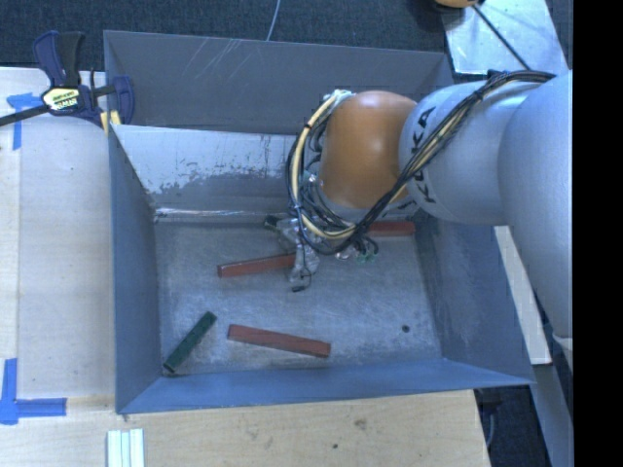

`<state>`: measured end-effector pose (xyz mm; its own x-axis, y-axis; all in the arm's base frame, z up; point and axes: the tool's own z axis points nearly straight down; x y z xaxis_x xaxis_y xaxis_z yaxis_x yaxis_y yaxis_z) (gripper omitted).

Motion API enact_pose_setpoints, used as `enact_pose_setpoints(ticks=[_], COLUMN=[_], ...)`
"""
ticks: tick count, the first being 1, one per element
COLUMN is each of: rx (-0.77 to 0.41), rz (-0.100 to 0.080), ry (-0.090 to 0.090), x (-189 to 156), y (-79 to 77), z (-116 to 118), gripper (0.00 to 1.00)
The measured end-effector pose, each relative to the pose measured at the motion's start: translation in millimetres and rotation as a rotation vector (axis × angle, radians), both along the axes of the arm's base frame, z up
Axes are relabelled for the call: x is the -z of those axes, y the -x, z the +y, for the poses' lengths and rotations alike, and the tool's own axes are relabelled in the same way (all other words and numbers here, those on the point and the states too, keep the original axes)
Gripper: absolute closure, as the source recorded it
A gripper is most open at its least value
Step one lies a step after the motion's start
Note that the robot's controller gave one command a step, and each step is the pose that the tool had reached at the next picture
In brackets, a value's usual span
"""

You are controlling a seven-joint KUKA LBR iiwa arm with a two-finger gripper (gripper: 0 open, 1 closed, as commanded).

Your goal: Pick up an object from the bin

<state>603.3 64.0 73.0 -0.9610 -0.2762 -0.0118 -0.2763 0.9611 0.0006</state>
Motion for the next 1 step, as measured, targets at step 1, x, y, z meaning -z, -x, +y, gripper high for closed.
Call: enact_pose_setpoints(ticks=[1], rx=[0.062], rz=[0.008], ry=[0.002], x=[-167.7], y=[8.2], z=[-2.8], gripper=[1.00])
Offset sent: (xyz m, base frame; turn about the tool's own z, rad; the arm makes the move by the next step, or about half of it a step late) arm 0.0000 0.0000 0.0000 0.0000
